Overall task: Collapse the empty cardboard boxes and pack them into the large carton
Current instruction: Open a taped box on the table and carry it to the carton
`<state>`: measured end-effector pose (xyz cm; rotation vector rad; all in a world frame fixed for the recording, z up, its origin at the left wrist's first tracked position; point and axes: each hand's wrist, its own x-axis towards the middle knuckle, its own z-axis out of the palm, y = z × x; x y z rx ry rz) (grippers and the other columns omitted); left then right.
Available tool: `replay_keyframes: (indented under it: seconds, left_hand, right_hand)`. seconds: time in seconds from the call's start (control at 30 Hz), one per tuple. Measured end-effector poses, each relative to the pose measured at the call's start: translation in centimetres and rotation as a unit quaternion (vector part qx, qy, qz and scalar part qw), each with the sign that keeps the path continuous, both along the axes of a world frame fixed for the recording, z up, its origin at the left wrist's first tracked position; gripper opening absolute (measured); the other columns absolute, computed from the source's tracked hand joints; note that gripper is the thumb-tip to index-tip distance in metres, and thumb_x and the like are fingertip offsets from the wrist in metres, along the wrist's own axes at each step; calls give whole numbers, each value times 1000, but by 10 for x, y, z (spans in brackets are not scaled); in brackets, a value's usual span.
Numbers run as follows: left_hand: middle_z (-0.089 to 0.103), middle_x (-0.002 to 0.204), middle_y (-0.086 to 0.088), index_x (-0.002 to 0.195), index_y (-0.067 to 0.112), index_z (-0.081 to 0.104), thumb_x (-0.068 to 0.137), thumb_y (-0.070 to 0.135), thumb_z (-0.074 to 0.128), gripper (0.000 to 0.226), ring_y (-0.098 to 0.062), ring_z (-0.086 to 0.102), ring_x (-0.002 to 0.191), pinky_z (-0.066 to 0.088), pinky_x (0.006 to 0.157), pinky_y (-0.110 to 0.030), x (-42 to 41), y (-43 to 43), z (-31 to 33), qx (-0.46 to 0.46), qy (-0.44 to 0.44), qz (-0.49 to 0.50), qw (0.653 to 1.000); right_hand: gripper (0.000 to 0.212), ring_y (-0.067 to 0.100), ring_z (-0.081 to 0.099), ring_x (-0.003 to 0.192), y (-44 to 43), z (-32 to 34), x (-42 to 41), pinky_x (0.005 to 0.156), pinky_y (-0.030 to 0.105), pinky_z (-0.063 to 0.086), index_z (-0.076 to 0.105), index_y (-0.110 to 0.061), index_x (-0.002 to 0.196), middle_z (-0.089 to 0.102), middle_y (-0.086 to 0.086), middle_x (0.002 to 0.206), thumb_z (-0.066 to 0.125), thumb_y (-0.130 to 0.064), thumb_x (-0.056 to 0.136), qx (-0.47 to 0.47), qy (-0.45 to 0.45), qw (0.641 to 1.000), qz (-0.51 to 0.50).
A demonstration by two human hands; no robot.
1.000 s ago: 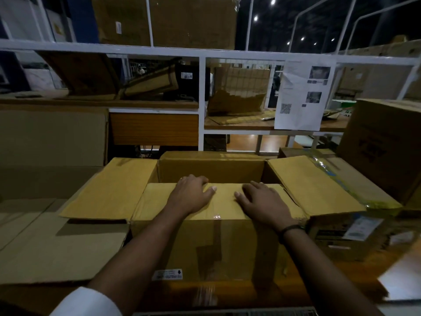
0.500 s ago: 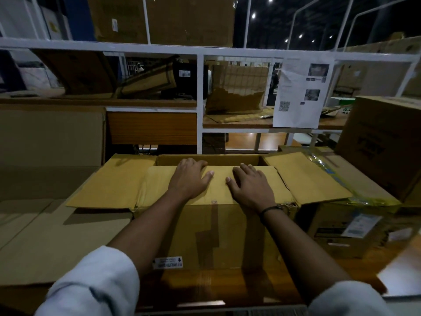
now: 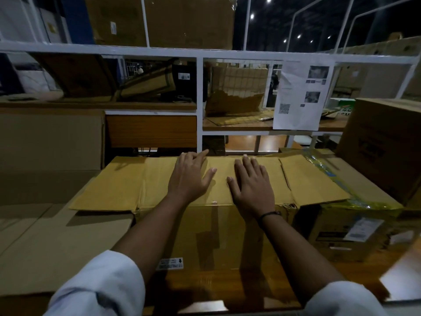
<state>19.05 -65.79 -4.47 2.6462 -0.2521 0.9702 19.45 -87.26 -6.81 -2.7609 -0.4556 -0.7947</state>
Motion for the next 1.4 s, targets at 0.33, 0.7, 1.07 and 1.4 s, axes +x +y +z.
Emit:
replay_keyframes:
  seconds: [0.33, 0.7, 1.07, 1.4]
  left_hand:
    - [47, 145, -11, 163, 18, 18, 95, 70, 48, 91, -27, 41, 135, 28, 121, -46, -33, 1, 13, 48, -111, 4, 993]
    - [62, 76, 5, 93, 27, 66, 103, 60, 43, 42, -8, 58, 65, 40, 52, -23, -122, -19, 109, 91, 118, 5, 989]
    - [63, 122, 4, 131, 26, 55, 100, 55, 52, 42, -18, 57, 111, 43, 96, -37, -118, 7, -29, 128, 221, -11, 967]
    - [63, 110, 4, 120, 23, 60, 100, 53, 53, 38, -17, 54, 95, 33, 78, -34, -116, 12, -55, 124, 96, -15, 988]
  right_hand:
    - [96, 30, 3, 156, -13, 35, -18, 120, 54, 13, 6, -27, 163, 11, 5, 169, 36, -81, 90, -32, -48, 998, 3]
    - [35, 12, 63, 78, 1, 155, -108, 65, 27, 48, 64, -24, 88, 67, -2, 83, 46, -47, 105, 17, 264, 963, 46]
    - [64, 28, 45, 127, 25, -4, -103, 113, 47, 31, 34, -26, 145, 49, 3, 139, 60, -54, 93, -163, 178, 969, 49]
    - [50, 16, 48, 109, 1, -33, -96, 100, 35, 35, 46, -29, 139, 54, -5, 125, 58, -51, 96, -90, 66, 989, 100]
